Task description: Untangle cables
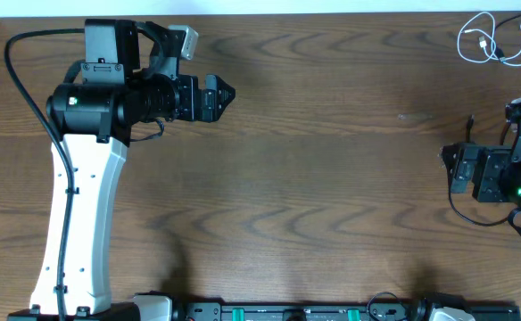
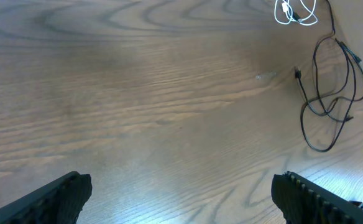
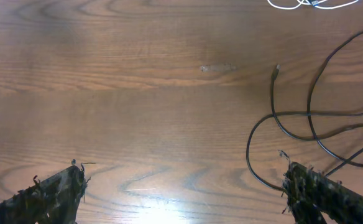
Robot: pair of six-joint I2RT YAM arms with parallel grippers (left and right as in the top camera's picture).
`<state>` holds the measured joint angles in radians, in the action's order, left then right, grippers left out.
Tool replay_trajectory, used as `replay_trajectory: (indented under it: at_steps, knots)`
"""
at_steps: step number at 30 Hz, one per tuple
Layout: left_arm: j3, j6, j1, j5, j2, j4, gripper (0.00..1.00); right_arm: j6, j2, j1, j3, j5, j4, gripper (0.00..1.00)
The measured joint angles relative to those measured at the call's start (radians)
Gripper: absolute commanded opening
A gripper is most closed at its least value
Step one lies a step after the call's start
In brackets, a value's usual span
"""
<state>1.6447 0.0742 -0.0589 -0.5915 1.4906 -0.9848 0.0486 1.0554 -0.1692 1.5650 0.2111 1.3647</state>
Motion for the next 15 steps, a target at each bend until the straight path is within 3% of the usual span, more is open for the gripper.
replay_trajectory:
  at_steps: [15]
  knots:
    - [0.000,0.000,0.000,0.000,0.000,0.000,0.98,0.000,-0.047,0.000,0.000,-0.002,0.011,0.99]
